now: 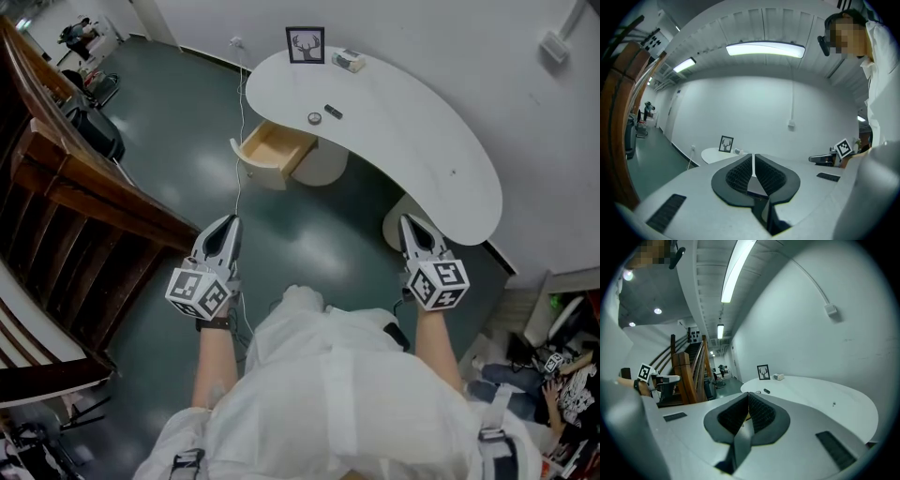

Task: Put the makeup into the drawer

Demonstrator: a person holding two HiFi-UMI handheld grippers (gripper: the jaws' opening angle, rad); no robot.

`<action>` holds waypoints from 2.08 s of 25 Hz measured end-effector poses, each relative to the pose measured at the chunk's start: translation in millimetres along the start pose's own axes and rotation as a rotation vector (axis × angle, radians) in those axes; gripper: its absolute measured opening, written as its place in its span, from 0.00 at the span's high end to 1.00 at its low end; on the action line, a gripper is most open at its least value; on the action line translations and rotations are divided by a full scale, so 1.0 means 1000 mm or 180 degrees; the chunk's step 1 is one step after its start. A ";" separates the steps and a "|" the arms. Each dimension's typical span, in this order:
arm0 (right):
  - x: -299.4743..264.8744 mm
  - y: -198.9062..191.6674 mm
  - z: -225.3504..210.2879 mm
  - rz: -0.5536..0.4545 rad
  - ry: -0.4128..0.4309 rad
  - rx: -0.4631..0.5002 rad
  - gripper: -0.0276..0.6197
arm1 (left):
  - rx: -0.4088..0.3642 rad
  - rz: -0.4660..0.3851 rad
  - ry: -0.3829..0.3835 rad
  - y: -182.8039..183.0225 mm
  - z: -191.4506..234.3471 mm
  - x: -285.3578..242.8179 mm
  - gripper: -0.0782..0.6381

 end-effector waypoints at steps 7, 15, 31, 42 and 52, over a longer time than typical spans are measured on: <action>-0.031 -0.006 0.001 0.0140 0.0046 -0.0004 0.94 | 0.0120 0.0026 0.0220 -0.012 0.034 0.009 0.85; -0.121 0.014 0.003 0.0194 0.0000 0.0068 0.94 | 0.0144 0.0031 0.0047 -0.001 0.107 -0.057 0.85; -0.284 0.051 0.033 0.0304 -0.0127 0.0252 0.94 | 0.0065 0.0043 -0.0359 0.041 0.248 -0.153 0.85; -0.350 0.045 0.025 0.0606 0.0138 0.0371 0.92 | 0.0186 0.0196 -0.0411 0.026 0.260 -0.195 0.85; -0.430 0.042 0.004 0.0952 0.0580 0.0483 0.81 | 0.0180 0.0319 -0.0415 0.033 0.276 -0.275 0.85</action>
Point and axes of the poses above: the fingertips, and each gripper's own axes: x backward along the fingers, z to its left, y out of its top, the point moved 9 cm from there along x, backward along the fingers, and after that the axes turned 6 degrees about -y, right-handed, at the moved point
